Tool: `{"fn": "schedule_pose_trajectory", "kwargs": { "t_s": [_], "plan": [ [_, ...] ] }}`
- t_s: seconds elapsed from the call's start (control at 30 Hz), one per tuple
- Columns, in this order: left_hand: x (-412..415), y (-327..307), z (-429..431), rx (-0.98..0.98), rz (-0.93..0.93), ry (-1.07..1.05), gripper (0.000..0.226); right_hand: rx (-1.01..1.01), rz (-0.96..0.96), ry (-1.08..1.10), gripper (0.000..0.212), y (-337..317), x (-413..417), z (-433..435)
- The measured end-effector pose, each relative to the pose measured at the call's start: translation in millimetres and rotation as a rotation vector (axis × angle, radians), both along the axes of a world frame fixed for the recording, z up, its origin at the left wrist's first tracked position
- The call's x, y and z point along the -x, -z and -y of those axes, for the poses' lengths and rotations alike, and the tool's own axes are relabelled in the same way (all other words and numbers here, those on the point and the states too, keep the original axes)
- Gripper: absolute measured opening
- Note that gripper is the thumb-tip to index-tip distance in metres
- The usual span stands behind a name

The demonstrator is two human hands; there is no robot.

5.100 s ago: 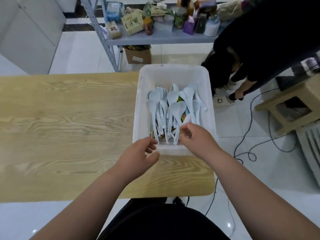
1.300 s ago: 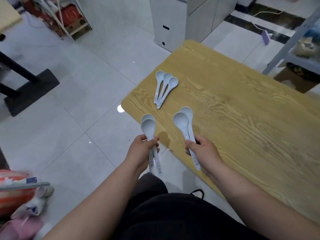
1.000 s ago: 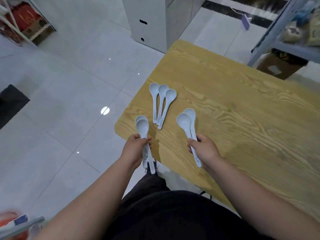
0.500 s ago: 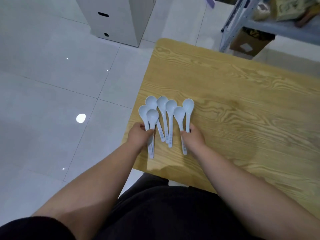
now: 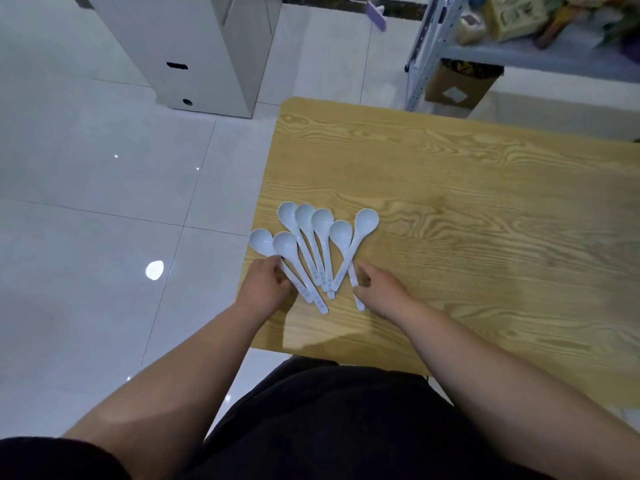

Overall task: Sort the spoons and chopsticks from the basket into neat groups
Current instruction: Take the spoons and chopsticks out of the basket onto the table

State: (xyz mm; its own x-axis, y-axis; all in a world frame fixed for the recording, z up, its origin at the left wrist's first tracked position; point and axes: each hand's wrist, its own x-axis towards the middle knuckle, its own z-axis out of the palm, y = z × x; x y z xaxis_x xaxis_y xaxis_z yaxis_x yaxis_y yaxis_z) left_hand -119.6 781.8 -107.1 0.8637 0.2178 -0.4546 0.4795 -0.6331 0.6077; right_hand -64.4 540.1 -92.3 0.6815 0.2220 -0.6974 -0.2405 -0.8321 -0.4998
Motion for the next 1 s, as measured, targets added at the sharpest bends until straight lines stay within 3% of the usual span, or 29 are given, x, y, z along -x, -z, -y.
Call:
{"fn": "schedule_pose_trajectory", "kwargs": {
  "t_s": [0.1,0.17,0.27,0.47,0.6,0.77,1.0],
  "plan": [
    [3.0,-7.6,3.5,-0.026,0.051,-0.110,0.031,0.038,-0.006,0.013,0.064,-15.2,16.1,31.9],
    [8.7,-15.5,16.1,0.058,0.077,-0.119,0.030,0.029,0.004,0.030,0.062,-28.4,32.0,57.7],
    [25.2,-23.5,51.8,0.204,0.064,0.112,0.025,0.001,0.038,0.067,0.048,-49.4,63.7,100.7],
    [54.6,-61.9,166.8,0.334,0.011,0.589,0.047,-0.128,0.164,0.290,0.035,-84.3,142.6,194.3],
    [66.5,-88.3,259.4,0.364,0.044,0.677,0.041,-0.209,0.248,0.413,0.031,-94.5,191.3,262.5],
    [93.2,-109.2,357.3,0.389,0.058,0.613,0.029,-0.288,0.293,0.479,0.027,-102.3,249.8,349.1],
    [107.9,-125.5,469.1,0.344,0.009,0.761,0.028,-0.303,0.335,0.630,0.024,-105.9,289.0,445.4]
  ]
}}
